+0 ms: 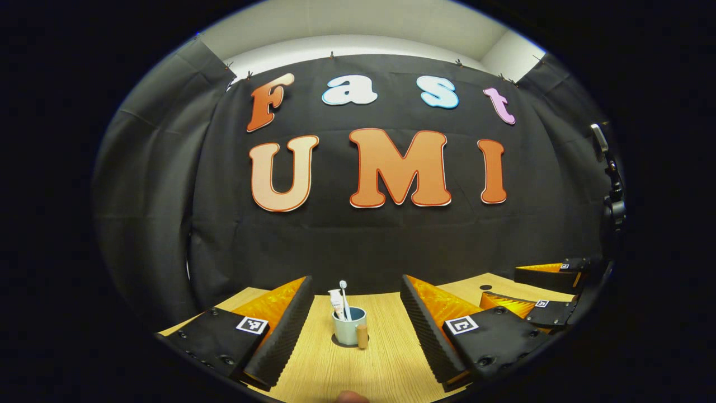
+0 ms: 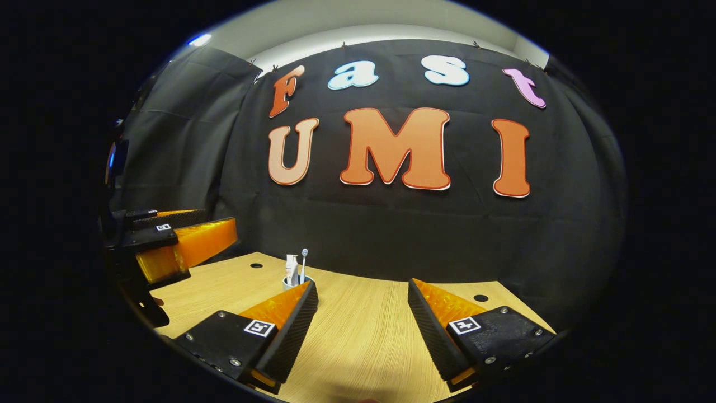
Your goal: Put the toothbrush and toothpaste on the desktop into the cup, then pick up the cup and place it on the coaster on the desktop.
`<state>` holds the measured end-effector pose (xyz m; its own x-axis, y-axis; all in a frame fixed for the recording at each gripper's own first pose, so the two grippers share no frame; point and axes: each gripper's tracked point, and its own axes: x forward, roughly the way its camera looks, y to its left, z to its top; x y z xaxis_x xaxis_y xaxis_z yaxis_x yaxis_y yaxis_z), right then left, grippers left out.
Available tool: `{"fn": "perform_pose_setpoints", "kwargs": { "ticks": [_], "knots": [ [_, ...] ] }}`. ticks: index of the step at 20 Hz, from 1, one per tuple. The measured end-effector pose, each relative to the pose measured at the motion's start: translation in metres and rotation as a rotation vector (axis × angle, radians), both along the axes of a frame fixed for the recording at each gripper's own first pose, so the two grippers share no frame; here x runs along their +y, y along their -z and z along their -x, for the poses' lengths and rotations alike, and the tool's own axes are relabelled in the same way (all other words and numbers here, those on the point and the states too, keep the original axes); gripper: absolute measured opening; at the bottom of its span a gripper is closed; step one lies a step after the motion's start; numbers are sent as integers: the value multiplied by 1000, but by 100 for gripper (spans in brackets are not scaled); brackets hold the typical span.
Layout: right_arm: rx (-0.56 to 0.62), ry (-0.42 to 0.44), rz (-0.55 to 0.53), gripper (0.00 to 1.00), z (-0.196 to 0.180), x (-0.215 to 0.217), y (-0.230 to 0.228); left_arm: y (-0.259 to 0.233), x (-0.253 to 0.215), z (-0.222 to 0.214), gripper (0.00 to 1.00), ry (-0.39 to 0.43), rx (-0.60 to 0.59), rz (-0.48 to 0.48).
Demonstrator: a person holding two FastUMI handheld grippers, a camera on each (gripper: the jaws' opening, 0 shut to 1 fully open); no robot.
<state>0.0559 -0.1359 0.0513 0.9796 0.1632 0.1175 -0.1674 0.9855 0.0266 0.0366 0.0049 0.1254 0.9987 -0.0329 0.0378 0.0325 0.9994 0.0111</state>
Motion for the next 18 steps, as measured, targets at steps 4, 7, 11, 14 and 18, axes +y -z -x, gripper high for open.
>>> {"fn": "perform_pose_setpoints", "kwargs": {
  "ticks": [4, 7, 11, 14, 18],
  "knots": [
    [-3, -5, -3, 97, -1, 1, -1, -1, 1, 0, 99, -5, -6, 0],
    [1, -5, -3, 97, -3, 1, 0, -2, 0, 0, 99, -6, -5, -2],
    [0, -5, 4, 97, -2, 2, 0, -2, 0, -2, 97, -4, -4, 4],
    [4, 4, 4, 97, -2, -1, 1, 0, -1, -2, 97, -4, -1, 6],
    [10, 11, -7, 97, -4, -5, 4, 1, 1, -3, 99, -14, -2, 11]
  ]
}}
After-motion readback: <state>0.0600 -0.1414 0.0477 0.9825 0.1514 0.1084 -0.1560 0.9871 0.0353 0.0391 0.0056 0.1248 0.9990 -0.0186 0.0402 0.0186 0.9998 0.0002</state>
